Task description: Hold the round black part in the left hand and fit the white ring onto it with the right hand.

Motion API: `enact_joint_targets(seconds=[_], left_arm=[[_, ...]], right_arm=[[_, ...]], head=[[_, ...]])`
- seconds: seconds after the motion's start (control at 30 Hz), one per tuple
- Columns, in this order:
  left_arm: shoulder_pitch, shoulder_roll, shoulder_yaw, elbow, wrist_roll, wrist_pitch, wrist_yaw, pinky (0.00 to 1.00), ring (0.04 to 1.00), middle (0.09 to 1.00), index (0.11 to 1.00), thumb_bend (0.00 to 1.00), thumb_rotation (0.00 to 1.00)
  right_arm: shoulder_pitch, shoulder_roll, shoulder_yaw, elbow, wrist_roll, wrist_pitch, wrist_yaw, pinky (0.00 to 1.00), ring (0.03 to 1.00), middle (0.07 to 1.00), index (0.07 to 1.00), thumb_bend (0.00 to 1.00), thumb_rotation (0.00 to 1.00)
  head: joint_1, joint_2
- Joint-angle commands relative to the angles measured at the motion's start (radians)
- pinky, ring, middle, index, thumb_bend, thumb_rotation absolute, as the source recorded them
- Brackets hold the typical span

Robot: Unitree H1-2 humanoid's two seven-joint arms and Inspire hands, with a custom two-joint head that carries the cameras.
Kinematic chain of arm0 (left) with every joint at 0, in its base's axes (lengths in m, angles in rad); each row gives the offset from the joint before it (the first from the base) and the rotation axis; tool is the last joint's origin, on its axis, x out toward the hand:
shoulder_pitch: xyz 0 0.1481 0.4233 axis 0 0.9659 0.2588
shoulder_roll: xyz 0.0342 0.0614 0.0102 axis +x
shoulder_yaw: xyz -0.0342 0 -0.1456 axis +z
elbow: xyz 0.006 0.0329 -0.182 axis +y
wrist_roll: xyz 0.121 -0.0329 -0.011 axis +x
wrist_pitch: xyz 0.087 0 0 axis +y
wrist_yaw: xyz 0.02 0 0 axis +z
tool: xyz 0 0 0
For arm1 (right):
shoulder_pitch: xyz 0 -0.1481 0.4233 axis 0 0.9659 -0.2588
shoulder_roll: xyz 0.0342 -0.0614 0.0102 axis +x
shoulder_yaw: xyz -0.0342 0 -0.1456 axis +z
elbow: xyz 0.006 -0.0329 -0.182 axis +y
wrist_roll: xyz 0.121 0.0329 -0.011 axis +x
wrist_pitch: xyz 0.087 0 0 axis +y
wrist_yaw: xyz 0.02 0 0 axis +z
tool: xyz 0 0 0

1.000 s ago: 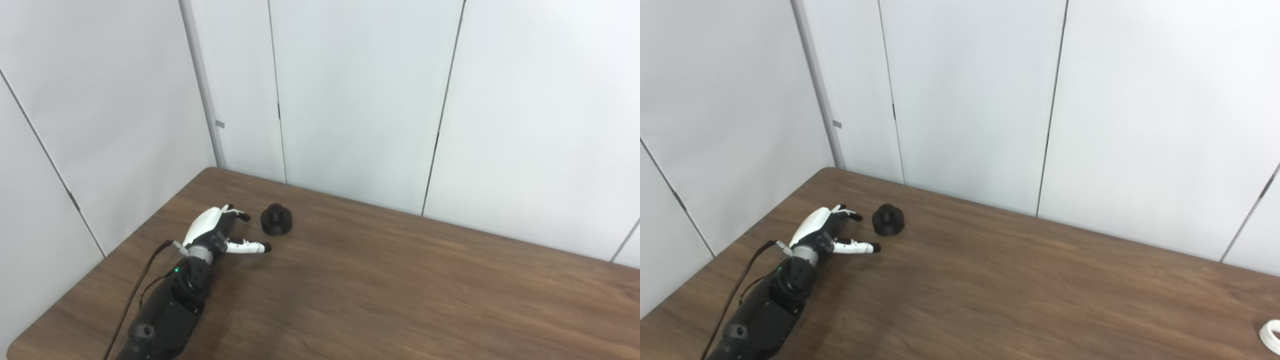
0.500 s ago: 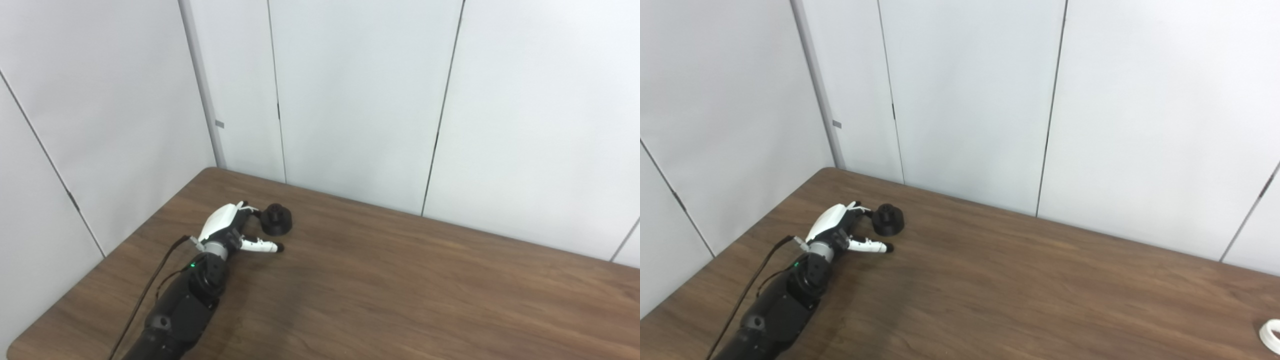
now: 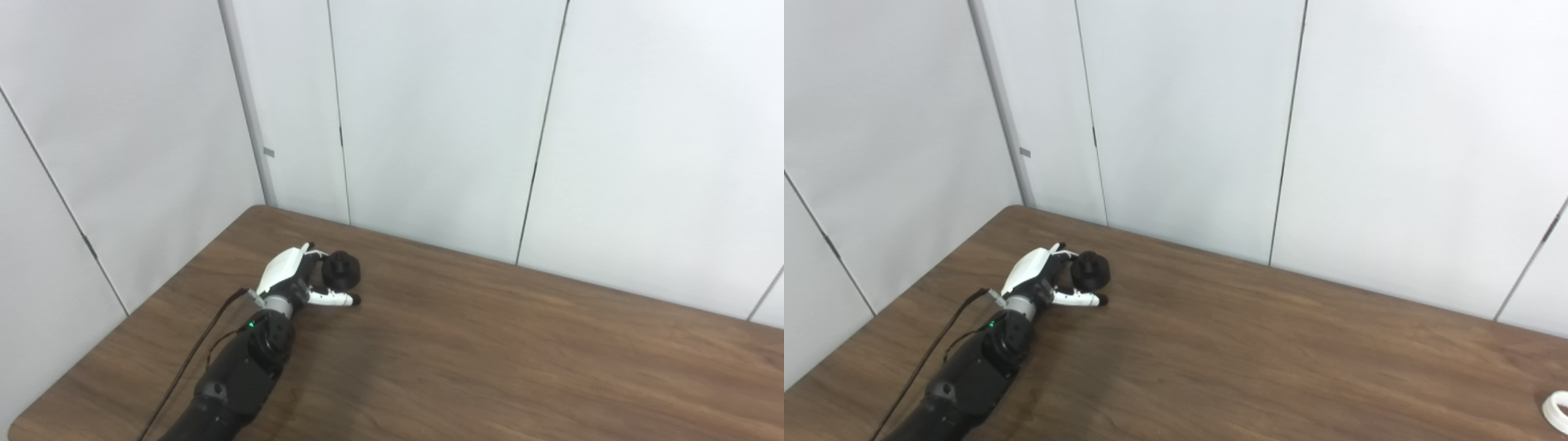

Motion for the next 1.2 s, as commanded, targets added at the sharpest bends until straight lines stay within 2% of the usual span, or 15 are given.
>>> enact_joint_targets(seconds=[0.0,0.13,0.17,0.2,0.27,0.53,0.67,0.83,1.0,1.17], left_arm=[[-0.013,-0.006,-0.016,-0.003,-0.002,-0.009,-0.001,1.00,1.000,1.000,0.740,0.93,0.15],[-0.009,-0.006,-0.019,0.025,0.004,-0.044,0.040,1.00,1.000,1.000,0.648,0.83,0.08],[-0.007,-0.007,-0.020,0.032,0.006,-0.058,0.056,1.00,1.000,1.000,0.557,0.65,0.07],[-0.007,-0.007,-0.021,0.037,0.007,-0.069,0.068,1.00,1.000,1.000,0.524,0.58,0.06],[-0.007,-0.005,-0.025,0.054,0.012,-0.090,0.093,1.00,1.000,0.984,0.494,0.53,0.05],[0.006,0.002,-0.039,0.053,0.015,-0.114,0.130,1.00,1.000,0.924,0.483,0.51,0.05],[0.011,0.001,-0.041,0.049,0.012,-0.118,0.130,1.00,1.000,0.921,0.482,0.51,0.05],[0.009,0.002,-0.044,0.056,0.009,-0.134,0.134,1.00,1.000,0.916,0.481,0.51,0.05],[0.013,0.006,-0.041,0.059,0.003,-0.159,0.140,1.00,1.000,0.915,0.481,0.52,0.05],[0.024,0.006,-0.048,0.048,0.007,-0.191,0.136,1.00,1.000,0.915,0.481,0.52,0.04]], right_arm=[[0.001,-0.024,-0.017,-0.017,0.015,-0.011,0.002,0.97,1.000,1.000,0.901,0.62,0.81],[0.000,-0.027,-0.016,-0.014,0.013,-0.015,0.003,0.98,1.000,1.000,0.912,0.62,0.81],[-0.001,-0.027,-0.016,-0.015,0.011,-0.012,0.002,0.98,1.000,1.000,0.909,0.63,0.82],[-0.001,-0.027,-0.016,-0.015,0.010,-0.010,0.001,0.98,1.000,1.000,0.907,0.64,0.82],[-0.004,-0.025,-0.015,-0.012,0.007,-0.008,-0.002,0.99,1.000,1.000,0.907,0.65,0.82],[-0.011,-0.027,-0.014,0.004,0.011,-0.025,0.006,1.00,1.000,1.000,0.917,0.61,0.82],[-0.009,-0.027,-0.013,-0.005,0.010,-0.012,0.001,1.00,1.000,1.000,0.920,0.66,0.82],[-0.010,-0.026,-0.011,-0.007,0.002,-0.008,-0.003,1.00,1.000,1.000,0.930,0.66,0.83],[-0.014,-0.018,-0.007,-0.004,0.004,-0.021,0.000,1.00,1.000,1.000,0.934,0.63,0.81],[-0.020,-0.005,-0.003,-0.013,-0.018,-0.025,-0.017,1.00,1.000,1.000,0.920,0.66,0.80]], head=[[-0.001,0.001],[0.003,0.002],[0.004,0.002],[0.004,0.002],[0.003,-0.001],[0.004,-0.003],[0.004,-0.002],[0.002,-0.006],[-0.023,-0.006],[-0.060,-0.007]])
